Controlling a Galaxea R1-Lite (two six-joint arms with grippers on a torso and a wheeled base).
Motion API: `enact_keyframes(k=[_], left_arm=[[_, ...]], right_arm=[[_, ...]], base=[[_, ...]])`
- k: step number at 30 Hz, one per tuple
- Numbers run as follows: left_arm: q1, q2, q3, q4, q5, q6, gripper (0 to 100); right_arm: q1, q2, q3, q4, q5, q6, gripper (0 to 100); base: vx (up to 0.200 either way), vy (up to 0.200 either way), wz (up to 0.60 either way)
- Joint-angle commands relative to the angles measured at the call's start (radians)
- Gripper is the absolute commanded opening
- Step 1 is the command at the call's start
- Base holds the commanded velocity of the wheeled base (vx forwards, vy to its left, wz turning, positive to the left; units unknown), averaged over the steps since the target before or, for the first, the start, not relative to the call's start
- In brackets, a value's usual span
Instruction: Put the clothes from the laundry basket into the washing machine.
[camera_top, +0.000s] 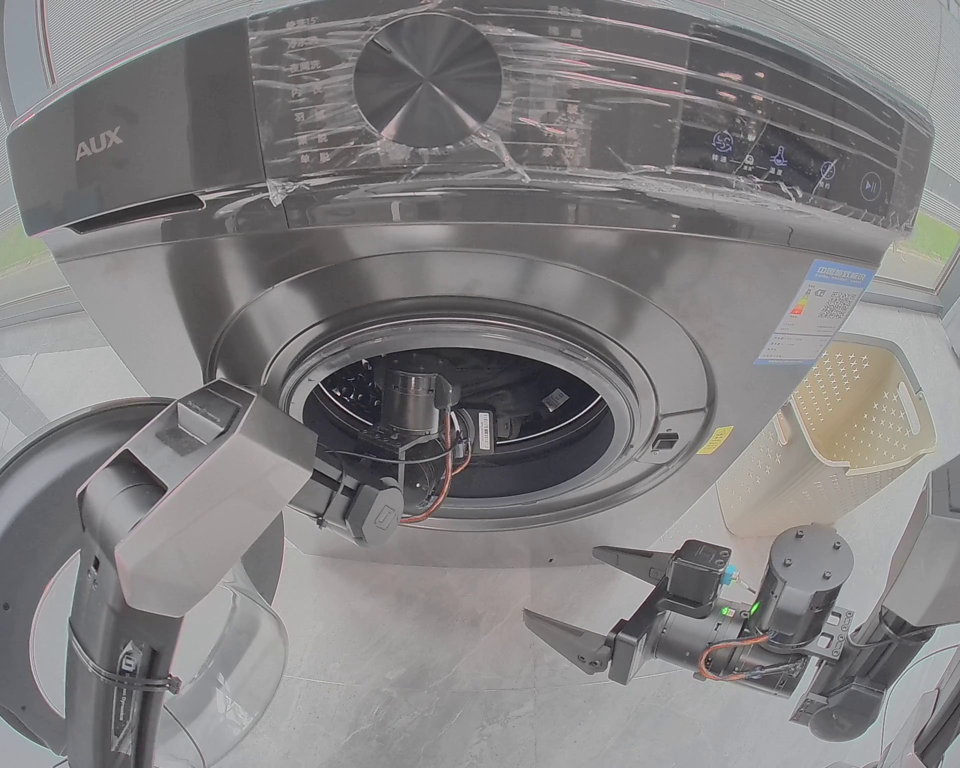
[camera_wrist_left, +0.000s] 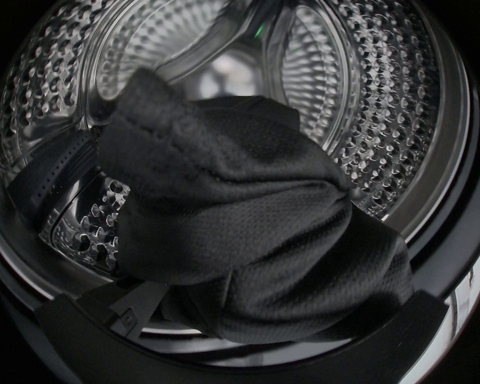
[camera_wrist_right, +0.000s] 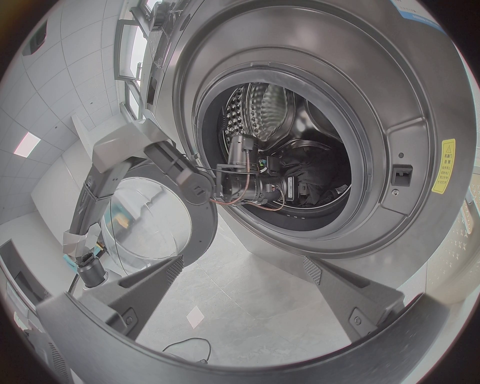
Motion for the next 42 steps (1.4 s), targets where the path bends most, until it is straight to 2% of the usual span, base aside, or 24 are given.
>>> enact_keyframes(k=[1, 7, 9, 14, 23, 25, 29, 32, 36, 37, 38, 41, 42], left_arm=[[-0.013, -0.093, 0.090, 0.005, 0.028, 0.021, 100], [-0.019, -0.148, 0.177, 0.009, 0.021, 0.025, 100], [-0.037, -0.183, 0.260, 0.006, 0.004, 0.038, 100], [-0.047, -0.222, 0.364, 0.003, -0.030, 0.058, 100], [-0.060, -0.234, 0.417, -0.027, -0.102, 0.068, 100], [-0.059, -0.232, 0.410, -0.029, -0.096, 0.068, 100], [-0.044, -0.223, 0.414, -0.021, -0.039, 0.079, 100], [-0.031, -0.226, 0.430, -0.023, -0.038, 0.081, 100], [-0.031, -0.232, 0.452, -0.029, -0.041, 0.102, 100], [-0.031, -0.234, 0.467, -0.040, -0.045, 0.127, 100], [-0.031, -0.232, 0.470, -0.047, -0.045, 0.133, 100], [-0.028, -0.222, 0.515, -0.153, -0.067, 0.225, 100], [-0.027, -0.214, 0.533, -0.201, -0.079, 0.271, 100]], right_arm=[[-0.001, 0.006, -0.013, -0.002, -0.002, -0.001, 100], [-0.001, 0.006, -0.015, -0.002, -0.002, -0.001, 100], [-0.001, 0.006, -0.015, -0.002, -0.002, -0.001, 100], [-0.001, 0.006, -0.015, 0.000, -0.002, -0.001, 100], [-0.001, 0.004, -0.013, -0.002, -0.002, -0.001, 100], [-0.001, 0.004, -0.013, 0.000, -0.002, 0.001, 100], [-0.001, 0.006, -0.015, -0.002, -0.002, -0.001, 100], [-0.001, 0.006, -0.015, -0.002, -0.002, -0.001, 100], [-0.001, 0.006, -0.015, -0.002, -0.002, -0.001, 100], [-0.001, 0.004, -0.015, -0.002, -0.002, -0.001, 100], [-0.001, 0.004, -0.015, -0.002, -0.002, -0.001, 100], [-0.001, 0.004, -0.015, -0.002, -0.002, -0.001, 100], [-0.001, 0.004, -0.015, -0.002, -0.002, -0.001, 100]], base=[[0.000, 0.000, 0.00], [0.000, 0.000, 0.00], [0.000, 0.000, 0.00], [0.000, 0.000, 0.00], [0.000, 0.000, 0.00], [0.000, 0.000, 0.00], [0.000, 0.000, 0.00], [0.000, 0.000, 0.00], [0.000, 0.000, 0.00], [0.000, 0.000, 0.00], [0.000, 0.000, 0.00], [0.000, 0.000, 0.00], [0.000, 0.000, 0.00]])
